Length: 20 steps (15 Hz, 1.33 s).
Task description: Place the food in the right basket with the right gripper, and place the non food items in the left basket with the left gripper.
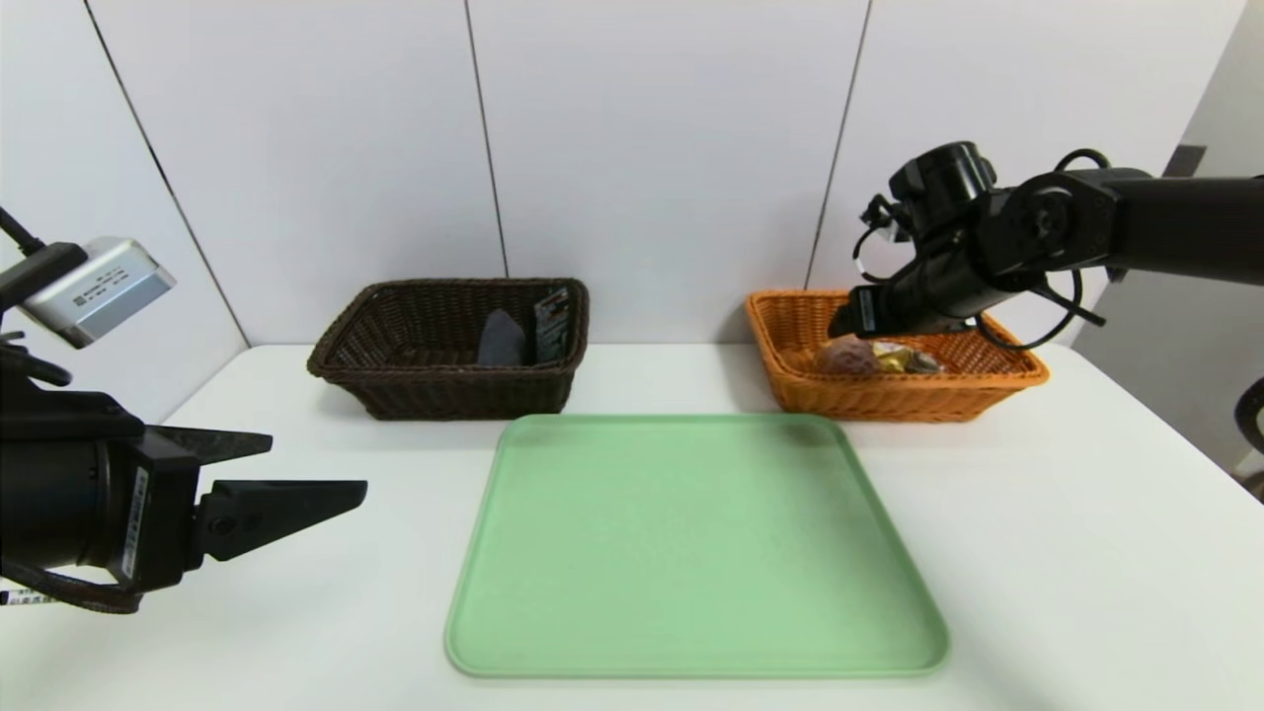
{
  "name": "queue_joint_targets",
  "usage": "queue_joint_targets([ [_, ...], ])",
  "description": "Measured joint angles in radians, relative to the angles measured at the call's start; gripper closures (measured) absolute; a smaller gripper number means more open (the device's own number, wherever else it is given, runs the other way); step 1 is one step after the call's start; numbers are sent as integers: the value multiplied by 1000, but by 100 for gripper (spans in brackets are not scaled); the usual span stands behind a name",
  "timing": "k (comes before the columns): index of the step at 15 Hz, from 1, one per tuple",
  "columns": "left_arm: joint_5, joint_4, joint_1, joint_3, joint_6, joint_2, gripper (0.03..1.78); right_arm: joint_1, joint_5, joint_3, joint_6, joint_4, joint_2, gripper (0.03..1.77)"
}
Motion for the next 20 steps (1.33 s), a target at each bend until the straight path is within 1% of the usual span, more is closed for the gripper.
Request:
queue_joint_targets([
  [4, 0, 0, 0, -2, 0, -2, 12, 1, 16, -9, 7, 75, -88, 17],
  [8, 0, 0, 0, -8, 2, -2, 12, 2, 24, -8, 16, 183, -231, 14],
  [11, 2, 0, 0, -11, 9, -2, 12, 5, 27, 6, 70, 309, -359, 12],
  [12, 2, 0, 0, -13, 9, -4, 12, 7, 27, 27, 94, 348, -406, 12],
  [14, 4, 0, 0, -14, 8, -14, 12, 9, 25, 101, 116, 371, -501, 11],
  [20, 22, 5, 4, -3, 4, -74, 12, 13, 15, 378, 119, 380, -867, 11],
])
